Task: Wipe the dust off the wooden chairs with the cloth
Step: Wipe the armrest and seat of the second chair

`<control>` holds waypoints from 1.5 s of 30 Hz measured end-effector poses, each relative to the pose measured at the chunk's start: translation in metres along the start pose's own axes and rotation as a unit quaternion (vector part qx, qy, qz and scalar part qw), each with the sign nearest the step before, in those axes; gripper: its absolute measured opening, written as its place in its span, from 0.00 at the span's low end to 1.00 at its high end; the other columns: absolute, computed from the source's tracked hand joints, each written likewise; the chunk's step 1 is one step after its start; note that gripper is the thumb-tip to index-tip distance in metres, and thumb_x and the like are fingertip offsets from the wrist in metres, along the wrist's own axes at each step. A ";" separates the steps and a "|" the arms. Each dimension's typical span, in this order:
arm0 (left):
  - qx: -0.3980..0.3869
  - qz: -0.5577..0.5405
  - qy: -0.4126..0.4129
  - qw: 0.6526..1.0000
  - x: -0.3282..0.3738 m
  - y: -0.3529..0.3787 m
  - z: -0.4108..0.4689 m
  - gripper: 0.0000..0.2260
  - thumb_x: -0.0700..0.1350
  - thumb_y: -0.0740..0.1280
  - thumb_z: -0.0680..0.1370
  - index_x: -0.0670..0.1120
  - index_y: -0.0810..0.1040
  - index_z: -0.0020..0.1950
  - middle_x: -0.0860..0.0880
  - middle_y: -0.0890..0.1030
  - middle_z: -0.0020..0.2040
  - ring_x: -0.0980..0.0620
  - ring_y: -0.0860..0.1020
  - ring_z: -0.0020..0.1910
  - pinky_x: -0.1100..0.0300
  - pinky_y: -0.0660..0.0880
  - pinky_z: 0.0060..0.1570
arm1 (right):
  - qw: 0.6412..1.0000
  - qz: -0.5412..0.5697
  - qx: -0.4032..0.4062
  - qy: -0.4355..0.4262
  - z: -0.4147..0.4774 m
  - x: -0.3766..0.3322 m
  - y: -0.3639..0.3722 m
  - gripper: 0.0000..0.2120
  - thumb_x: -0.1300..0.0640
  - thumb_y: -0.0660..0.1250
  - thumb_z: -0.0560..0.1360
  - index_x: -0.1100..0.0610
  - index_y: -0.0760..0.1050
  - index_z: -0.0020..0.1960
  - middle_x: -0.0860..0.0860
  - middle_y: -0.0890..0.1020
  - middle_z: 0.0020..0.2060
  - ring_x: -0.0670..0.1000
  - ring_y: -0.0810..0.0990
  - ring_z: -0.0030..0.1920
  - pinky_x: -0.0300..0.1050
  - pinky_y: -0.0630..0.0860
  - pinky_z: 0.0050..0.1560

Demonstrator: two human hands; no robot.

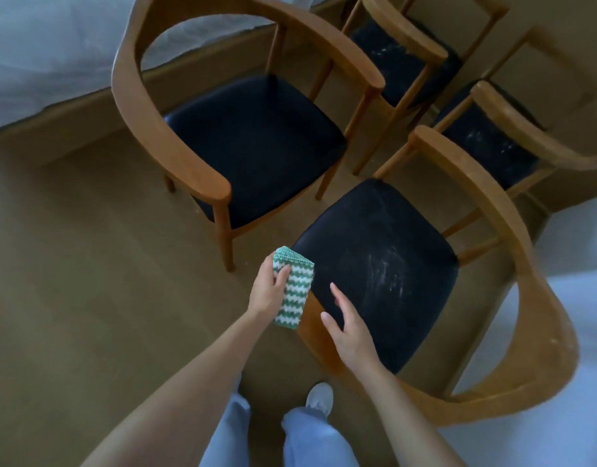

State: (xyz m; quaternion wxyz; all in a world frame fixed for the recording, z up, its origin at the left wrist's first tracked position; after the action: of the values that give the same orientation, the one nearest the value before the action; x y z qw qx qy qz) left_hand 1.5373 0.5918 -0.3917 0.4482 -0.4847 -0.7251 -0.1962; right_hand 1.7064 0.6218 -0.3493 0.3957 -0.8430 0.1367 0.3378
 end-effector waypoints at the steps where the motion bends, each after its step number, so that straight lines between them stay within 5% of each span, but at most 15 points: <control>1: 0.003 -0.015 0.004 1.000 -0.005 0.002 -0.005 0.18 0.49 0.58 0.81 0.51 0.62 0.71 0.48 0.77 0.59 0.51 0.79 0.53 0.46 0.76 0.56 | 1.000 -0.008 -0.015 0.001 0.003 -0.004 0.000 0.26 0.51 0.59 0.80 0.46 0.54 0.76 0.42 0.60 0.73 0.44 0.58 0.73 0.40 0.58 0.69; 7: -0.022 -0.118 -0.030 0.992 -0.045 0.036 -0.069 0.31 0.49 0.59 0.81 0.58 0.42 0.76 0.51 0.69 0.69 0.54 0.75 0.62 0.46 0.72 0.63 | 0.998 0.001 -0.058 0.017 0.008 -0.006 -0.010 0.25 0.49 0.57 0.81 0.46 0.55 0.75 0.44 0.61 0.74 0.44 0.60 0.73 0.44 0.60 0.71; 12: 0.009 -0.156 -0.035 0.987 -0.060 0.063 -0.087 0.34 0.62 0.60 0.74 0.62 0.46 0.75 0.53 0.67 0.71 0.57 0.70 0.67 0.47 0.66 0.68 | 0.995 -0.017 -0.095 0.008 0.009 0.007 -0.020 0.25 0.48 0.57 0.80 0.46 0.55 0.75 0.46 0.62 0.74 0.45 0.61 0.72 0.43 0.62 0.70; 15: 0.084 -0.147 -0.035 0.985 -0.044 0.055 -0.067 0.30 0.59 0.59 0.75 0.64 0.48 0.74 0.51 0.66 0.70 0.51 0.71 0.66 0.44 0.69 0.65 | 0.992 -0.031 -0.119 -0.006 0.017 0.010 -0.023 0.25 0.49 0.57 0.80 0.46 0.55 0.75 0.46 0.62 0.74 0.45 0.61 0.72 0.42 0.61 0.69; 20: 0.159 -0.072 0.000 0.985 -0.002 0.025 -0.015 0.26 0.47 0.57 0.82 0.51 0.50 0.77 0.50 0.60 0.75 0.51 0.66 0.70 0.48 0.66 0.67 | 0.980 -0.061 -0.170 -0.082 0.041 -0.006 -0.017 0.25 0.47 0.56 0.80 0.45 0.54 0.76 0.44 0.61 0.74 0.45 0.59 0.73 0.46 0.61 0.71; 28: 0.243 -0.136 -0.021 0.960 -0.040 0.077 -0.057 0.32 0.60 0.56 0.75 0.55 0.50 0.76 0.49 0.66 0.72 0.50 0.70 0.67 0.44 0.69 0.64 | 0.969 -0.070 -0.203 -0.119 0.044 0.011 -0.035 0.28 0.50 0.58 0.80 0.50 0.52 0.77 0.50 0.61 0.74 0.48 0.61 0.73 0.47 0.62 0.71; 33: 0.276 -0.183 -0.056 0.942 -0.054 0.158 -0.125 0.29 0.47 0.57 0.82 0.54 0.42 0.76 0.51 0.53 0.77 0.55 0.57 0.73 0.58 0.60 0.69 | 0.967 -0.067 -0.226 -0.093 0.026 0.042 -0.053 0.26 0.52 0.58 0.80 0.51 0.54 0.76 0.51 0.62 0.74 0.48 0.62 0.72 0.44 0.62 0.69; 37: 0.274 -0.220 -0.082 0.933 -0.065 0.192 -0.145 0.29 0.48 0.57 0.81 0.61 0.39 0.72 0.52 0.52 0.77 0.53 0.59 0.73 0.52 0.61 0.71 | 0.968 -0.081 -0.221 -0.084 0.024 0.051 -0.054 0.25 0.52 0.58 0.80 0.50 0.56 0.76 0.50 0.64 0.72 0.48 0.64 0.70 0.41 0.64 0.64; 40: 0.263 -0.238 -0.068 0.933 -0.063 0.176 -0.138 0.28 0.50 0.56 0.81 0.64 0.40 0.71 0.53 0.52 0.77 0.54 0.57 0.74 0.51 0.59 0.72 | 0.970 -0.079 -0.214 -0.080 0.025 0.050 -0.049 0.25 0.53 0.58 0.81 0.51 0.56 0.76 0.51 0.65 0.72 0.48 0.65 0.70 0.40 0.64 0.64; 42: 0.260 -0.226 -0.057 0.937 -0.056 0.151 -0.124 0.28 0.49 0.55 0.82 0.56 0.41 0.75 0.53 0.50 0.77 0.55 0.54 0.75 0.56 0.56 0.72 | 0.971 -0.077 -0.211 -0.082 0.025 0.046 -0.044 0.25 0.52 0.58 0.80 0.51 0.56 0.76 0.51 0.65 0.72 0.48 0.65 0.70 0.42 0.65 0.65; 45: 0.253 -0.193 -0.055 0.946 -0.041 0.102 -0.090 0.28 0.49 0.55 0.82 0.49 0.43 0.77 0.51 0.52 0.77 0.52 0.57 0.74 0.51 0.59 0.72 | 0.973 -0.075 -0.196 -0.100 0.025 0.038 -0.038 0.25 0.52 0.57 0.81 0.52 0.56 0.76 0.51 0.65 0.72 0.48 0.64 0.71 0.44 0.65 0.68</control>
State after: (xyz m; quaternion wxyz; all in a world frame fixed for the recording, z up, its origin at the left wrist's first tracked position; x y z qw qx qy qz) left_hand 1.6736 0.5513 -0.3946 0.4690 -0.2163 -0.8541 -0.0617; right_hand 1.7420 0.6668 -0.3647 0.2590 -0.8740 -0.0359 0.4095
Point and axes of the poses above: each hand's wrist, its own z-axis towards the middle knuckle, its own y-axis out of the palm, x = y × z, the point moved 2 cm from there along z, towards the middle knuckle
